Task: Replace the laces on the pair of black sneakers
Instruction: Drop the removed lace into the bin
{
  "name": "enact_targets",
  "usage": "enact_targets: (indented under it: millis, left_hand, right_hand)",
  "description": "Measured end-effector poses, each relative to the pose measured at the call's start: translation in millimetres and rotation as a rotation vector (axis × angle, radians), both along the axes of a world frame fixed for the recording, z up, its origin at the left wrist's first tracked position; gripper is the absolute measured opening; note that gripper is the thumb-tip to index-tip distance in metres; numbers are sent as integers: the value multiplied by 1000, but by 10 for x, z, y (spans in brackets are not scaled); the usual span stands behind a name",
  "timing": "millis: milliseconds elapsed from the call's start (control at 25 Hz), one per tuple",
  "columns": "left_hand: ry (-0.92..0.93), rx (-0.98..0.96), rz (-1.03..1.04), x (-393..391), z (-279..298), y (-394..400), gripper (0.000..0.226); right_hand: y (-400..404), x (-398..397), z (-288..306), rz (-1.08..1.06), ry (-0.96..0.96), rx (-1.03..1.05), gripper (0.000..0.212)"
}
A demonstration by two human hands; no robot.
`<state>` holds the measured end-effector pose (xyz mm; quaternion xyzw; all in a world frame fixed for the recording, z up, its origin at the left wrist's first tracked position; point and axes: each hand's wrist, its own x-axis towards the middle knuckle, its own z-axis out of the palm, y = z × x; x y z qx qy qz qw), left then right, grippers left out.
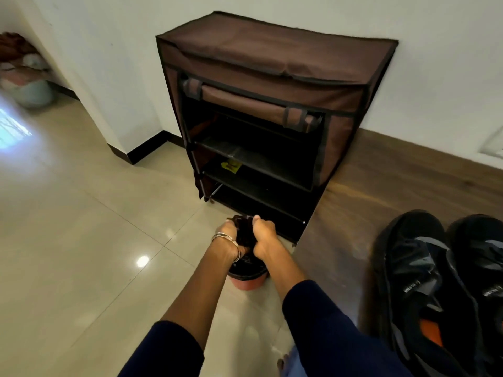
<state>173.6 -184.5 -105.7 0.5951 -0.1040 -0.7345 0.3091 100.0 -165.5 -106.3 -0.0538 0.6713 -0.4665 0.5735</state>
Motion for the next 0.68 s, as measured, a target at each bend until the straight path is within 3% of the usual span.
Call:
enact_targets:
  millis: [120,320,480,680]
  left_hand:
    - [17,82,120,34,-440,-102,44]
    - [-74,67,94,70,-671,-29,39]
    - [-158,-35,-32,41,-258,135,27]
    - [-385,-360,-32,-285,521,462,25]
  right_hand:
    - [-123,30,-159,-97,-172,72,46]
    - [-259,-44,-201,-74,-86,81,48]
    - [37,-213,161,-60,-143,44,33]
    - [609,-405,952,-69,155,-282,23]
